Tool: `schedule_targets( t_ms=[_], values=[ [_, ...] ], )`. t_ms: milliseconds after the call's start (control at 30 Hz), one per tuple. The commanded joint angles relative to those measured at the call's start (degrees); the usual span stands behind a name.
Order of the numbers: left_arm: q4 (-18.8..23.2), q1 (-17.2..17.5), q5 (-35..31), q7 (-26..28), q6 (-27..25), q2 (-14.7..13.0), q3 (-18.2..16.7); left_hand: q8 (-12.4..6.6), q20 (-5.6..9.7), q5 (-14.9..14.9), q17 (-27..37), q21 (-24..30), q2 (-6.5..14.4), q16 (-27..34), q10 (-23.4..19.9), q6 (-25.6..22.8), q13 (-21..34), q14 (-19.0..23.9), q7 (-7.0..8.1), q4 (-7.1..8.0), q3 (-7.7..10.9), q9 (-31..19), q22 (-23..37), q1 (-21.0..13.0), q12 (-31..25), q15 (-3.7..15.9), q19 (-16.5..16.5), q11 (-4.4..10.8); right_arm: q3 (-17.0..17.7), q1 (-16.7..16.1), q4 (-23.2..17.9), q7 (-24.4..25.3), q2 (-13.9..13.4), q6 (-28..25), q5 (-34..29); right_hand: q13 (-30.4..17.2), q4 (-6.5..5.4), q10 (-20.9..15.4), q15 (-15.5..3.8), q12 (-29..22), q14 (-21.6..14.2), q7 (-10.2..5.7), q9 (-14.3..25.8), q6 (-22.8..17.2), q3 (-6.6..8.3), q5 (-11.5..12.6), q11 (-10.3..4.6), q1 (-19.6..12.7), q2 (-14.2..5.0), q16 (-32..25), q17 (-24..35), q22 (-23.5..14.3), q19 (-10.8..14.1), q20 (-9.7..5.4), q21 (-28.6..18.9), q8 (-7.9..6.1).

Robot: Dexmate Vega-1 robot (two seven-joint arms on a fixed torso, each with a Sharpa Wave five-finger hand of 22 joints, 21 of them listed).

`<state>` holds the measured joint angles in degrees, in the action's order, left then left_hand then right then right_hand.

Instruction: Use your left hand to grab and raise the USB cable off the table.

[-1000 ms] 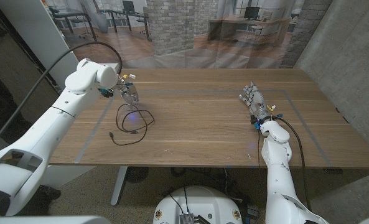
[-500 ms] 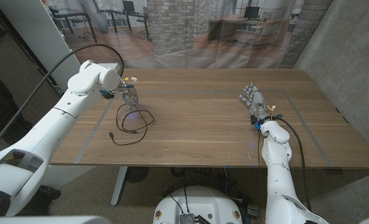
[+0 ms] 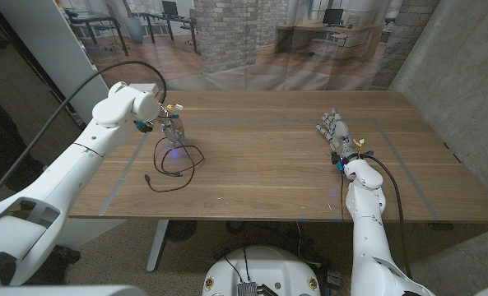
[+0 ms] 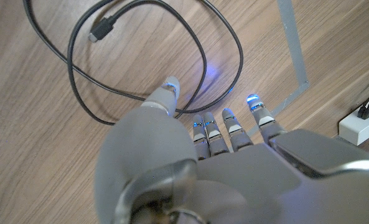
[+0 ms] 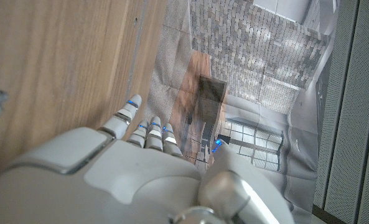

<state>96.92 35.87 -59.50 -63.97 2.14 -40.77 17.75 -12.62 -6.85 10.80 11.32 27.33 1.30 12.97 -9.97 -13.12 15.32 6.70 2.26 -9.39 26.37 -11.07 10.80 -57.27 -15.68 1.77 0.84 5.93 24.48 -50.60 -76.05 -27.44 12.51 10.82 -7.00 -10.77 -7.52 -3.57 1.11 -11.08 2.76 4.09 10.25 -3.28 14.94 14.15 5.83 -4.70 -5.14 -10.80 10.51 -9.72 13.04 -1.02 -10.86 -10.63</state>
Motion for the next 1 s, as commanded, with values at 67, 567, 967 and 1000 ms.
schedule_targets(
  t_ms=[67, 567, 967, 1000],
  values=[
    [0.2, -0.1, 0.0, -0.4, 0.6, 0.1, 0.4, -0.38, 0.05, -0.1, 0.1, -0.1, 0.1, -0.1, -0.5, -0.6, 0.2, 0.1, 0.06, 0.14, -0.49, -0.1, 0.1, -0.8, -0.3, 0.21, 0.4, -0.17, -0.1, -0.3, -0.3, 0.2, 0.2, 0.3, 0.0, -0.3, 0.03, -0.1, 0.40, -0.3, 0.2, -0.37, 0.3, 0.0, -0.18, 0.1, 0.47, 0.6, 0.03, -0.2, 0.2, -0.2, 0.0, 0.19, -0.3, -0.34],
    [1.2, -0.1, -1.1, -2.3, 0.3, 0.1, 0.8, -3.34, 0.30, -0.2, -0.1, -0.5, 0.6, -0.2, -1.7, -12.3, 0.8, 0.3, -3.61, 0.66, -3.18, 0.0, 0.2, -1.9, -0.7, 0.56, 1.3, -0.59, 0.1, -1.1, -1.1, 0.9, 0.8, 1.8, 0.2, -0.3, 0.07, -0.2, 0.45, -0.3, -0.1, -0.76, 0.3, 0.5, -0.20, 0.2, 0.45, 0.6, 0.00, -0.3, 0.2, -0.2, 0.3, 0.30, -0.4, -0.17],
    [1.1, 0.2, -3.8, -1.1, 0.3, 0.0, 1.7, -5.91, 2.11, -0.2, -0.3, 0.4, 1.6, 1.8, -11.1, -32.7, 1.1, 6.9, -7.30, 0.83, -7.32, 0.4, 0.2, -3.6, -4.1, 4.34, 6.7, 0.31, 0.2, -1.6, -2.0, 2.0, 1.3, 3.1, 0.1, -0.3, 0.11, -0.4, 0.61, -0.4, -0.7, -1.15, 0.3, 0.8, -0.22, 0.2, 0.44, 0.6, -0.02, -0.4, 0.2, -0.2, 0.8, 0.41, -0.6, -0.10],
    [1.0, 0.3, -4.0, -0.6, 0.5, 0.0, 1.8, -5.65, 2.90, -0.1, -0.3, 1.0, 1.9, 2.2, -12.5, -33.4, 1.2, 8.3, -5.61, 0.66, -7.54, 0.3, 0.2, -4.2, -4.6, 4.78, 8.3, 0.46, 0.2, -1.7, -2.1, 2.2, 1.4, 3.3, 0.0, -0.3, 0.11, -0.5, 0.58, -0.4, -0.8, -1.17, 0.3, 0.8, -0.22, 0.2, 0.46, 0.6, -0.03, -0.5, 0.2, -0.2, 0.8, 0.42, -0.6, -0.10]
  ],
)
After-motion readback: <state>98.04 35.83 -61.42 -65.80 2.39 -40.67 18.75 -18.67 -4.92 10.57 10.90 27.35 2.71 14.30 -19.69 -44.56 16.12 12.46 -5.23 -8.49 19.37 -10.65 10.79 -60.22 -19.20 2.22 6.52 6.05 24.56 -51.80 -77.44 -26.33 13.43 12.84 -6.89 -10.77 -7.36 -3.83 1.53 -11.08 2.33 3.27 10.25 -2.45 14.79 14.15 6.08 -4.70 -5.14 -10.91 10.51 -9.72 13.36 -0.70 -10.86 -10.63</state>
